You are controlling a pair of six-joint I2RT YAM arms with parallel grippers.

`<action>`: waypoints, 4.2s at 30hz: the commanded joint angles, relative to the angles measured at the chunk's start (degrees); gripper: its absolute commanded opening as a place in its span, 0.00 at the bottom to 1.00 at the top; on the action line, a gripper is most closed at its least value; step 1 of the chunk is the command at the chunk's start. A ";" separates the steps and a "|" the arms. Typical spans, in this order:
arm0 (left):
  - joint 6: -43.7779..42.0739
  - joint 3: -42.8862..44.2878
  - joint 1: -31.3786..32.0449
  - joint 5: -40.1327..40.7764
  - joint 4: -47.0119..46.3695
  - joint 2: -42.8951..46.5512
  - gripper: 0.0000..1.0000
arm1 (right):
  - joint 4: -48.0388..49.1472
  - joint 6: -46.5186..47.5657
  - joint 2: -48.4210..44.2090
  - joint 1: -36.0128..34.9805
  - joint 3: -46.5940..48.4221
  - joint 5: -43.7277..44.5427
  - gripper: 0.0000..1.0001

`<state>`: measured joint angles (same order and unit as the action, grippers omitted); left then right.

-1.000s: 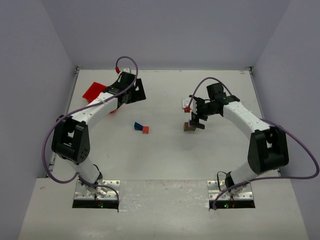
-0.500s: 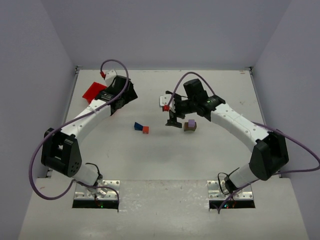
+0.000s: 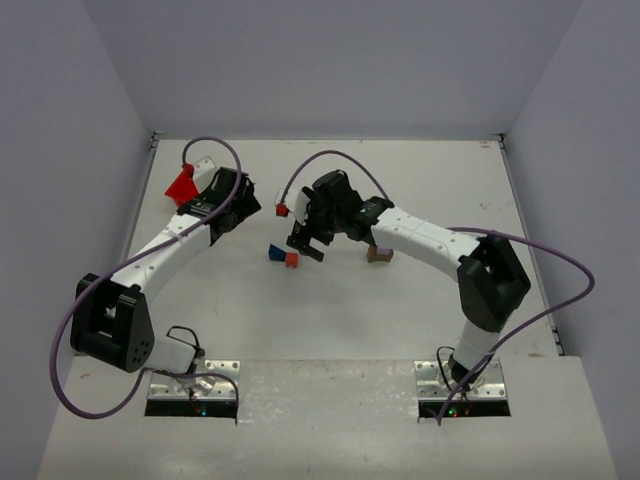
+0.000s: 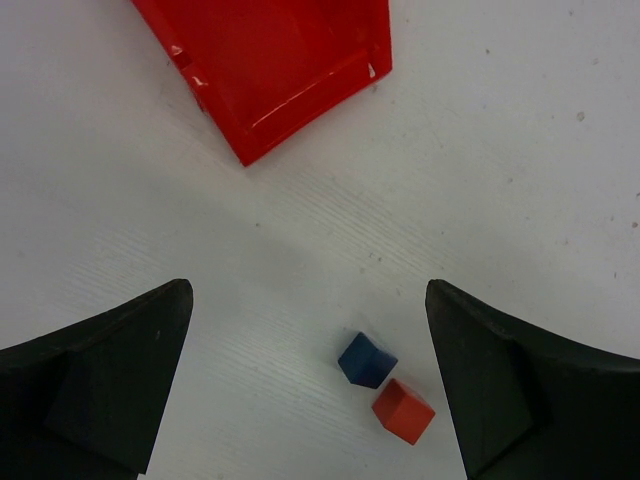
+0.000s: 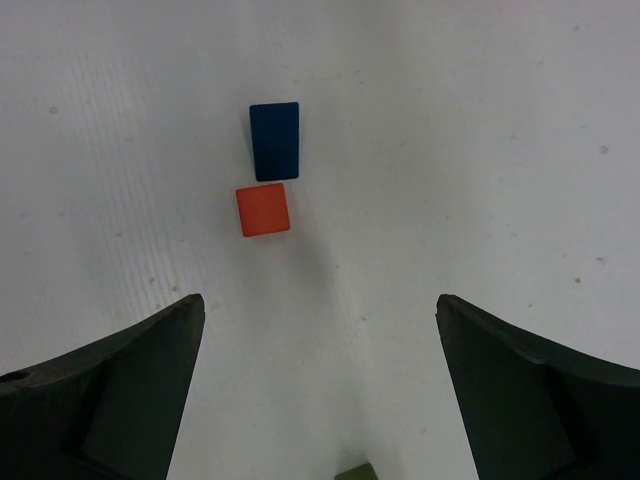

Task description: Build the wood block tower

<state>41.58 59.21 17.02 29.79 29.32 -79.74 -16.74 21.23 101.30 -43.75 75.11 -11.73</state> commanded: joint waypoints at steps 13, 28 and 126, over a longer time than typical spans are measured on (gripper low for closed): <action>0.96 -5.39 -2.20 -0.23 -6.87 3.01 1.00 | 7.63 -9.36 12.80 -2.18 5.08 -1.62 0.99; -0.13 -5.95 -2.25 -1.31 -8.49 2.67 1.00 | 11.11 -7.69 18.35 -3.97 6.23 0.70 0.71; -11.73 3.98 0.33 -14.41 -13.20 -9.20 1.00 | -27.52 36.93 -12.54 27.94 -6.03 -22.16 0.05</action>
<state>30.45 61.63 16.91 15.90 18.72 -88.52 -45.28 59.10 88.81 -14.75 68.58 -33.70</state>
